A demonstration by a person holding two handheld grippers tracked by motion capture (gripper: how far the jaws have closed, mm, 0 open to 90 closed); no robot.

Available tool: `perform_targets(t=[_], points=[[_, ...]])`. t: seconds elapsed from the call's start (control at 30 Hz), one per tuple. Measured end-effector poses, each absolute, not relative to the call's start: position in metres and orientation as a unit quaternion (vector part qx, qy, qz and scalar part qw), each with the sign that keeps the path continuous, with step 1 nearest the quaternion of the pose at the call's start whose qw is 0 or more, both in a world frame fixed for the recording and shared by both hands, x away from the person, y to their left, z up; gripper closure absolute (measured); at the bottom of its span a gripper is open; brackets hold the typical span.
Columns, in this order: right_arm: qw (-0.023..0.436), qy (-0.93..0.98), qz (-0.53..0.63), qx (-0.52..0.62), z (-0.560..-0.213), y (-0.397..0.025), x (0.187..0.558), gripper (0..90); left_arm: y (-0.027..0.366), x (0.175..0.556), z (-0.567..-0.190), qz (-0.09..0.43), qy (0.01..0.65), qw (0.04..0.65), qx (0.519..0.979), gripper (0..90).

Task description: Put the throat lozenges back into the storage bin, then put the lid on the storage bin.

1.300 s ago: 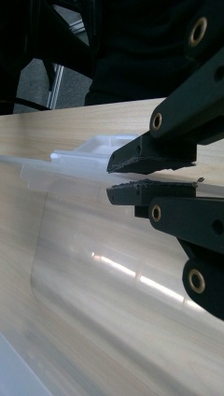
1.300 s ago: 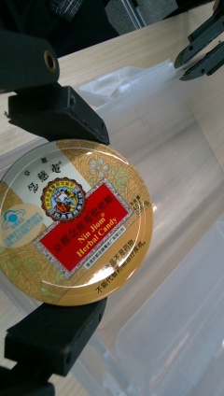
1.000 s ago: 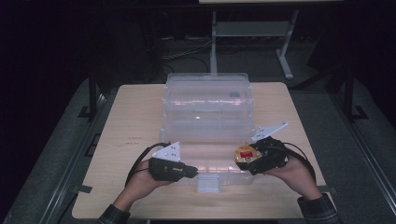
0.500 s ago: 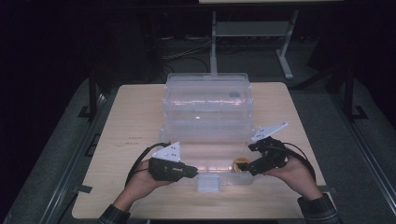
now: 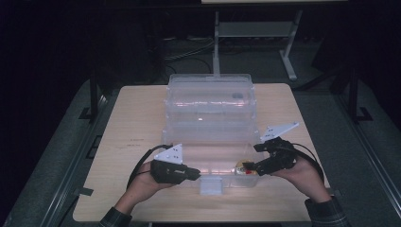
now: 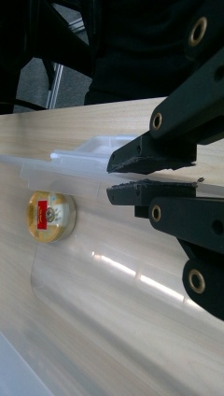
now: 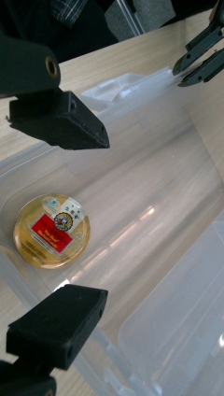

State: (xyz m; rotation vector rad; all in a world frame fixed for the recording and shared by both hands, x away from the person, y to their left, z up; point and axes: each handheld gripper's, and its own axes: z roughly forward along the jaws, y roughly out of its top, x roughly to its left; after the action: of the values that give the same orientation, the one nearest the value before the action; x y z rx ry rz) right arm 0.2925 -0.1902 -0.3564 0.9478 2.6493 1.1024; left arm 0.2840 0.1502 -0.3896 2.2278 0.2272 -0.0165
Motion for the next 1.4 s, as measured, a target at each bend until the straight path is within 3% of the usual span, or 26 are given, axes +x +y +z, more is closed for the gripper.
perform_targets(t=[0.17,0.73,1.4], points=[[0.062,0.871,0.372,0.315,-0.352,-0.197,0.292,29.8,0.150,0.284,-0.390,-0.007,0.091,0.436,0.895,82.5],[0.070,0.866,0.384,0.312,-0.343,-0.209,0.291,32.7,0.150,0.284,-0.390,-0.007,0.093,0.436,0.895,82.5],[0.073,0.865,0.398,0.298,-0.313,-0.214,0.311,43.7,0.150,0.285,-0.390,-0.011,0.097,0.438,0.894,82.5]])
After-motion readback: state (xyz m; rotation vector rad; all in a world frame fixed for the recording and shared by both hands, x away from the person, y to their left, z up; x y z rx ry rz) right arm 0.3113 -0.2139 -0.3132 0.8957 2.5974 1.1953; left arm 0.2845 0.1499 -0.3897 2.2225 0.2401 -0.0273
